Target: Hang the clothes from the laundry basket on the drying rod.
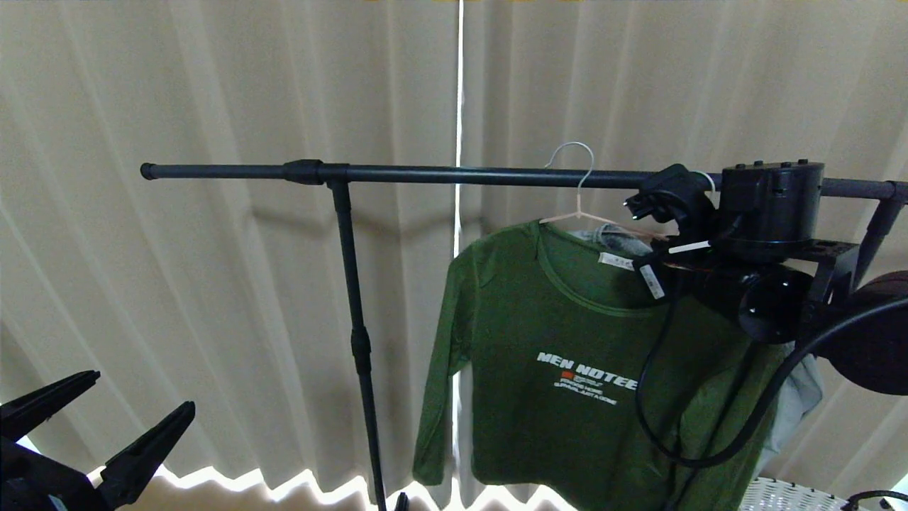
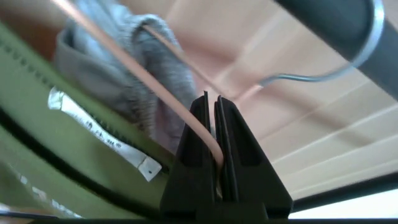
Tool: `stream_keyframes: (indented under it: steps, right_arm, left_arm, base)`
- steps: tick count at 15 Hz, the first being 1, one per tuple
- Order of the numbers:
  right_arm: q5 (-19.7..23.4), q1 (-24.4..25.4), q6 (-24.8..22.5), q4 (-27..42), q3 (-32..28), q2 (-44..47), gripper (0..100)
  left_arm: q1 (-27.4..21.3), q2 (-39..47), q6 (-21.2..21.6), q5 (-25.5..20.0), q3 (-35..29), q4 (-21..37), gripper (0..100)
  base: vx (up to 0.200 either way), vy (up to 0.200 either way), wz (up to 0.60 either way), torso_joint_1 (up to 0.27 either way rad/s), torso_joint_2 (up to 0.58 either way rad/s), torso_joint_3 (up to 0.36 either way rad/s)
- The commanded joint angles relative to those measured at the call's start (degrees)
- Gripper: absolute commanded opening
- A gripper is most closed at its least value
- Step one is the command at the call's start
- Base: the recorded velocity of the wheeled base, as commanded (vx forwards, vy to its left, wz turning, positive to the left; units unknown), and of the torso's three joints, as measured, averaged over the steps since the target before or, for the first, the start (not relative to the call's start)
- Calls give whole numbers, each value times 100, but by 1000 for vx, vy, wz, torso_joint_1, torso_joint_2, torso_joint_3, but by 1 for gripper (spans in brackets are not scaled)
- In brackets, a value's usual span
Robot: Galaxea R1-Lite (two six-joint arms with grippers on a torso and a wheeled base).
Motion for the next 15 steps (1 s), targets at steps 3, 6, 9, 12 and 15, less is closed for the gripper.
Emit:
stream_keyframes:
  steps: [3, 6, 9, 12, 15]
  right_arm:
    - [-60, 172, -14, 21, 79, 6, 0]
    - [-68, 295, -14, 21, 176, 6, 0]
    - [-77, 418, -40, 21, 184, 50, 0]
    - [-68, 488, -40, -23, 167, 102, 0]
    - [-60, 664, -31, -40, 149, 173, 0]
  left_arm:
    - [-1, 9, -4, 3, -1, -2, 100]
    - [-1, 9, 5, 3, -1, -2, 100]
    - [-1, 18, 5, 3, -1, -2, 100]
    - [-1, 18, -4, 3, -1, -2, 100]
    - [-1, 18, 5, 3, 8, -2, 100]
  base:
    - [0, 0, 0, 0, 0, 0]
    - [0, 0, 0, 0, 0, 0]
    - [0, 0, 0, 0, 0, 0]
    - [0, 0, 0, 0, 0, 0]
    - [0, 0, 0, 0, 0, 0]
